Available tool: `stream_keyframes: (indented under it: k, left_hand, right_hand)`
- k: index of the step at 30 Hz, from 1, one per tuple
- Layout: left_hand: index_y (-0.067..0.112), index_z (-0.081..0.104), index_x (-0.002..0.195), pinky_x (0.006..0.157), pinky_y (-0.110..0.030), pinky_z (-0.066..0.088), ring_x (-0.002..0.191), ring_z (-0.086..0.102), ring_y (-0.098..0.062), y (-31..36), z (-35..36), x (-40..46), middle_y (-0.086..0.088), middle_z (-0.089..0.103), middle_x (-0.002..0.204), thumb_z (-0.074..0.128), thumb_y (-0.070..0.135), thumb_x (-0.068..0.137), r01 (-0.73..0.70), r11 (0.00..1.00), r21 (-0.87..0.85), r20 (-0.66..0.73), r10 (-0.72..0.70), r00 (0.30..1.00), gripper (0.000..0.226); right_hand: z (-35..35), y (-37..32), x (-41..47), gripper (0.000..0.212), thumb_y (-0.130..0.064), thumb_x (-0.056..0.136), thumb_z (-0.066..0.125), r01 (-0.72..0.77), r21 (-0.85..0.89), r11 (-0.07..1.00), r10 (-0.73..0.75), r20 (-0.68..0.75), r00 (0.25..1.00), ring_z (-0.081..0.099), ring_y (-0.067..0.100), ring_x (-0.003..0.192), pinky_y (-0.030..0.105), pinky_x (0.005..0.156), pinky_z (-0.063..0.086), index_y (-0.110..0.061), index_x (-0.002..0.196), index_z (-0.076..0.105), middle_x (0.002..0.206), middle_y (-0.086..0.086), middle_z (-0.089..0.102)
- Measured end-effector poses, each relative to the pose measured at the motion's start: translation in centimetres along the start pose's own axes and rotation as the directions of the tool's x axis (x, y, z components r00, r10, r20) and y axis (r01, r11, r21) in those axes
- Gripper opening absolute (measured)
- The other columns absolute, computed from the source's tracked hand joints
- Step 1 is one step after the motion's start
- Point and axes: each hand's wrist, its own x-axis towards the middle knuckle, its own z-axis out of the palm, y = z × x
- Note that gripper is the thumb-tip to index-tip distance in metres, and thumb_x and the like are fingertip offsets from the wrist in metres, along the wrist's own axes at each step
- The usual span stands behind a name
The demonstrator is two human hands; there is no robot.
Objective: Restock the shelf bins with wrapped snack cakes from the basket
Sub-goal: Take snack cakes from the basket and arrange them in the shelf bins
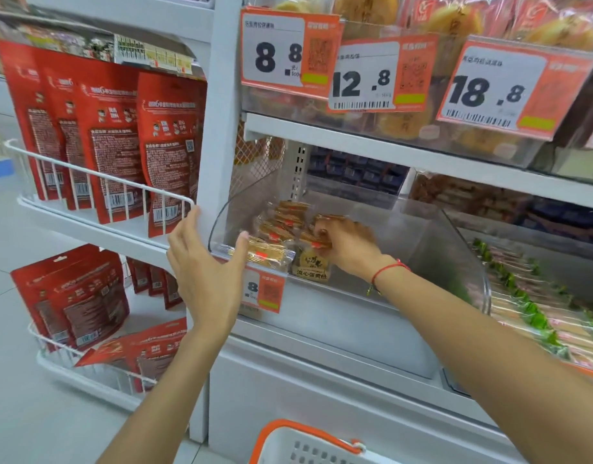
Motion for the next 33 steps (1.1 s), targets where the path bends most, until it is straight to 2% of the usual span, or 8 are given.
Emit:
stream_keyframes:
  k: [5, 10, 13, 15, 19, 23, 28, 33]
  left_hand:
    - [0.02, 0.034, 0.145, 0.092, -0.021, 0.024, 0.131, 0.033, -0.018, -0.1, 0.0, 0.0, -0.004, 0.036, 0.143, 0.069, 0.038, 0.085, 0.001, 1.0, -0.008, 0.01, -0.001, 1.0, 0.071]
    - [0.017, 0.035, 0.144, 0.1, -0.023, 0.025, 0.133, 0.032, -0.019, -0.1, 0.1, 0.1, -0.005, 0.035, 0.145, 0.068, 0.038, 0.086, -0.011, 1.0, 0.012, -0.01, 0.011, 1.0, 0.07]
    - [0.017, 0.041, 0.14, 0.105, -0.03, 0.03, 0.13, 0.035, -0.019, 0.8, 0.0, -0.6, -0.005, 0.038, 0.143, 0.068, 0.036, 0.086, -0.063, 0.997, 0.032, -0.074, 0.065, 0.995, 0.063]
    - [0.017, 0.046, 0.133, 0.102, -0.023, 0.03, 0.124, 0.039, -0.016, 2.1, -0.1, -1.8, -0.003, 0.043, 0.136, 0.067, 0.033, 0.087, -0.156, 0.988, -0.006, -0.075, 0.156, 0.985, 0.053]
    - [0.022, 0.058, 0.114, 0.085, -0.011, 0.035, 0.106, 0.048, -0.006, 5.3, -1.1, -5.8, 0.007, 0.053, 0.116, 0.063, 0.027, 0.09, -0.288, 0.953, -0.099, 0.056, 0.294, 0.954, 0.026]
    - [0.03, 0.062, 0.101, 0.08, -0.033, 0.049, 0.093, 0.056, -0.009, 6.7, -2.7, -9.9, 0.018, 0.059, 0.099, 0.06, 0.028, 0.091, -0.245, 0.964, -0.099, 0.312, 0.264, 0.913, 0.01]
    - [0.036, 0.057, 0.118, 0.088, -0.033, 0.047, 0.111, 0.056, -0.013, 4.9, -4.5, -13.8, 0.013, 0.058, 0.119, 0.056, 0.041, 0.092, -0.352, 0.895, 0.272, 0.756, 0.027, 0.654, 0.027]
    - [0.035, 0.049, 0.131, 0.093, -0.031, 0.041, 0.123, 0.05, -0.016, 0.1, -5.0, -18.1, 0.011, 0.051, 0.136, 0.051, 0.04, 0.095, -0.536, 0.73, 0.423, 0.891, -0.228, 0.393, 0.036]
  right_hand:
    - [-0.3, 0.6, 0.0, 0.029, -0.026, 0.084, 0.067, 0.028, 0.003, 1.0, -0.028, 0.044, 0.999, 0.054, 0.02, 0.085, 0.028, 0.069, 0.042, -0.025, 0.111, 0.057, 0.111, 0.001, 0.063]
    - [-2.0, 1.0, -1.6, 0.049, -0.024, 0.081, 0.069, 0.051, 0.086, 0.995, -0.05, -0.009, 0.999, 0.056, 0.023, 0.11, 0.037, 0.086, 0.051, -0.024, 0.128, 0.054, 0.127, 0.001, 0.058]
    - [-3.3, 0.9, -4.3, 0.042, -0.029, 0.084, 0.067, 0.064, 0.153, 0.986, -0.053, -0.07, 0.996, 0.057, 0.021, 0.109, 0.043, 0.086, 0.053, -0.025, 0.125, 0.057, 0.124, -0.001, 0.061]
    - [-4.3, 0.7, -6.8, 0.032, -0.029, 0.087, 0.066, 0.085, 0.205, 0.975, -0.06, -0.124, 0.99, 0.058, 0.015, 0.099, 0.036, 0.08, 0.053, -0.027, 0.118, 0.06, 0.112, -0.005, 0.062]
    - [-5.9, 0.3, -12.8, 0.022, -0.029, 0.088, 0.065, 0.111, 0.28, 0.954, -0.066, -0.165, 0.984, 0.051, 0.004, 0.088, 0.024, 0.072, 0.045, -0.03, 0.11, 0.064, 0.097, -0.011, 0.056]
    - [-5.5, 0.7, -18.6, 0.02, -0.032, 0.089, 0.063, 0.104, 0.239, 0.965, -0.075, -0.126, 0.989, 0.05, 0.006, 0.08, 0.028, 0.068, 0.046, -0.033, 0.109, 0.063, 0.089, -0.015, 0.05]
    - [-1.1, 2.2, -24.4, 0.023, -0.034, 0.091, 0.058, -0.008, 0.185, 0.983, -0.037, 0.239, 0.97, 0.058, 0.012, 0.092, 0.03, 0.07, 0.044, -0.035, 0.114, 0.06, 0.098, -0.014, 0.054]
    - [5.3, 3.0, -29.1, 0.025, -0.031, 0.092, 0.056, -0.119, 0.139, 0.983, 0.019, 0.568, 0.823, 0.057, 0.017, 0.106, 0.027, 0.077, 0.04, -0.03, 0.117, 0.06, 0.11, -0.006, 0.063]
